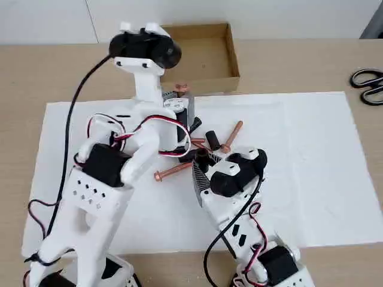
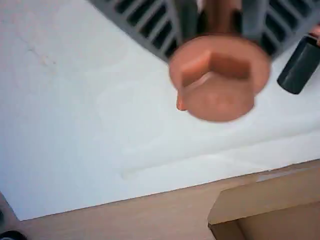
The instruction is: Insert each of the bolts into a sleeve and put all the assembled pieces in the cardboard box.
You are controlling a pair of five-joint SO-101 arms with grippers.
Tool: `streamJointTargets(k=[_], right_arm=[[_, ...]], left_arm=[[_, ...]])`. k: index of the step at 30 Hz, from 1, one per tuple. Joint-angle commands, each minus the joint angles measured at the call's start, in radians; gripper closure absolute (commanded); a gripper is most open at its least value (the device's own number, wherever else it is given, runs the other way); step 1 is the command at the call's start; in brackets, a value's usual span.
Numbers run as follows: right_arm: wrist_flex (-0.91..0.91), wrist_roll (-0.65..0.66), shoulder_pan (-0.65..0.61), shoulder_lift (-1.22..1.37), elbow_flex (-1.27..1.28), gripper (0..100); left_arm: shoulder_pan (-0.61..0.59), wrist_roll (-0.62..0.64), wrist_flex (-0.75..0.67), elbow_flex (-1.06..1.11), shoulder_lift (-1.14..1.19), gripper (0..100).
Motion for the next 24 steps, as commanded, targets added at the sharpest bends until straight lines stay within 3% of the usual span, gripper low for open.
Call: streamJointTargets(k=[1,8,17,24], right_arm=[[-0.018,-0.012,-0.005,-0.016,0.0,99.2],[-0.027,-0.012,-0.005,-0.016,0.037,99.2],[-0.027,-0.014,-0.005,-0.016,0.037,99.2],[-0.027,-0.014,-0.005,-0.016,0.037,99.2]], left_arm=[[0.006,0.035,-0.04,-0.005,-0.057,99],[0.138,0.034,-0.048,0.061,-0.222,99],[0.114,-0.002,-0.269,0.341,-0.293,99],[0.114,0.002,-0.279,0.406,-0.305,99]])
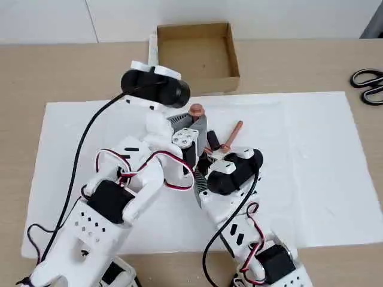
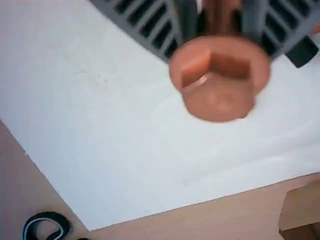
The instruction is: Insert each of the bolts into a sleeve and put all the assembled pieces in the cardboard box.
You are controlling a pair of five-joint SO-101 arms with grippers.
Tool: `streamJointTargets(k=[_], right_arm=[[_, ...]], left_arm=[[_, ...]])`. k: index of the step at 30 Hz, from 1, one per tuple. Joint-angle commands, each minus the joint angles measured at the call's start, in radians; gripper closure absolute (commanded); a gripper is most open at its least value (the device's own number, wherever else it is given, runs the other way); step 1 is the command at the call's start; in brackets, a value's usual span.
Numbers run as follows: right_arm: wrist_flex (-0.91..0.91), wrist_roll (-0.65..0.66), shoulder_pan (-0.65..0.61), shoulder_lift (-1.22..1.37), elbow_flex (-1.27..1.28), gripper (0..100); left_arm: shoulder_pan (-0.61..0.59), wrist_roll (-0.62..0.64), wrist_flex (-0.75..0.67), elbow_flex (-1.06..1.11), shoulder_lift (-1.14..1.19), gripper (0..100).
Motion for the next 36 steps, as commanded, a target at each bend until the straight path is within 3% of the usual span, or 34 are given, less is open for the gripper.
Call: streamJointTargets(k=[1,13,36], right_arm=[[-0.027,-0.011,-0.005,-0.016,-0.006,99.2],[-0.027,-0.011,-0.005,-0.016,-0.006,99.2],[-0.027,-0.011,-0.005,-0.016,-0.006,99.2]], left_arm=[[-0.006,-0.005,-0.034,0.005,-0.037,99],[-0.006,-0.002,-0.146,0.104,-0.037,99],[0.003,0.035,-0.071,0.094,-0.038,99]])
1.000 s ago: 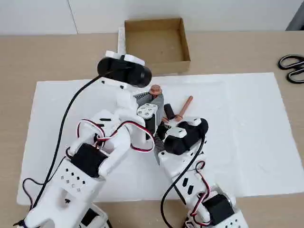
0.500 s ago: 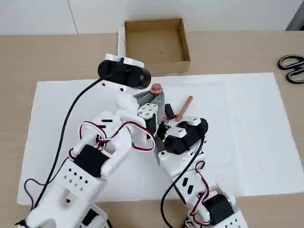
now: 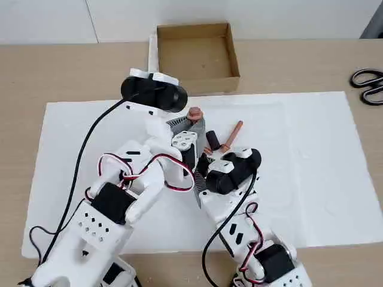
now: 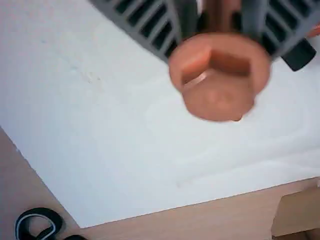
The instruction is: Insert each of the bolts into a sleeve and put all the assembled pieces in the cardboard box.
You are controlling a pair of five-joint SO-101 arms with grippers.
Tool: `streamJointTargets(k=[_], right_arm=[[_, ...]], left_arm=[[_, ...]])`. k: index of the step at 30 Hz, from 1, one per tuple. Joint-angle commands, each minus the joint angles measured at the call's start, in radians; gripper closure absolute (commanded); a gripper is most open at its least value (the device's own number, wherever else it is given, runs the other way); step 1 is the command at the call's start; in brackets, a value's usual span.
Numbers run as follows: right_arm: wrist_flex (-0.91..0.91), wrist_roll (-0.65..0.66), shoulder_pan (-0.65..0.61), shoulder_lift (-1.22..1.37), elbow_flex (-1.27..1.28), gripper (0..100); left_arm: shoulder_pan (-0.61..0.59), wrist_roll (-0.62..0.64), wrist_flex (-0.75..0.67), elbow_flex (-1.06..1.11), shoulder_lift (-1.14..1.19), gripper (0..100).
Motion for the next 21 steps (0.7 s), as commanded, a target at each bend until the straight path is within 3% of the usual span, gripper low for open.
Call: streamJointTargets(k=[1,21], right_arm=[[-0.027,-0.011,-0.005,-0.016,-0.012,99.2],[-0.027,-0.011,-0.005,-0.016,-0.012,99.5]], left_arm=[[0.011,0.009,0.012,-0.01,-0.021,99],[0.043,0.003,0.098,0.001,-0.078,99]])
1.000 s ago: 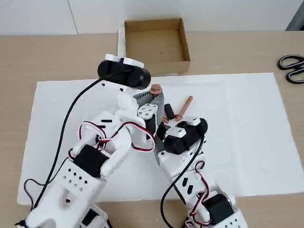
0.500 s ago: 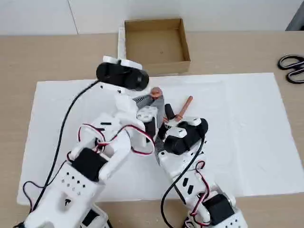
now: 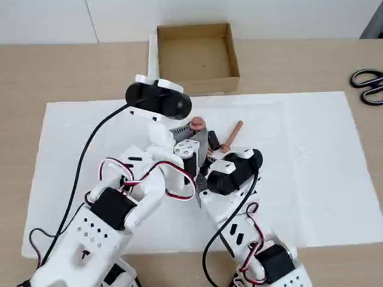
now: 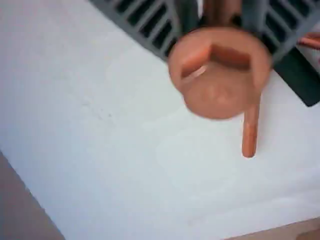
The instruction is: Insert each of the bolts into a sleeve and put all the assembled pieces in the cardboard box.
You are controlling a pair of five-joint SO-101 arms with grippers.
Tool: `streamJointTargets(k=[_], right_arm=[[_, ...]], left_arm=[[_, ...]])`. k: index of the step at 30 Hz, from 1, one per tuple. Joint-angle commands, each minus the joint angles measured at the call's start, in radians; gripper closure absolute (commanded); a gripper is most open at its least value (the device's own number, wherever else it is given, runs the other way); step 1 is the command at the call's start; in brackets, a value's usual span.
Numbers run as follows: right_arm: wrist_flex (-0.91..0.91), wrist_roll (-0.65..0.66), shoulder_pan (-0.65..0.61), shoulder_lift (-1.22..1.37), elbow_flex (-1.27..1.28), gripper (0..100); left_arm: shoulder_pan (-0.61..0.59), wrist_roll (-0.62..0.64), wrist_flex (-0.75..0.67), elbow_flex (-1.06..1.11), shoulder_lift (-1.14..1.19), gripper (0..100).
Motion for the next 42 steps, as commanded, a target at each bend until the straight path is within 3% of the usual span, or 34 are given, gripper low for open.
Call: streamJointTargets(k=[1,34,42], right_arm=[[-0.027,-0.011,-0.007,-0.015,-0.009,99.5],[-0.028,-0.011,-0.007,-0.015,-0.009,99.5],[-0.028,-0.011,-0.007,-0.015,-0.008,99.5]], left_arm=[[0.009,-0.003,0.028,-0.005,-0.037,99],[0.011,-0.029,0.054,0.128,-0.046,99],[0.012,-0.026,0.147,0.073,-0.046,83]])
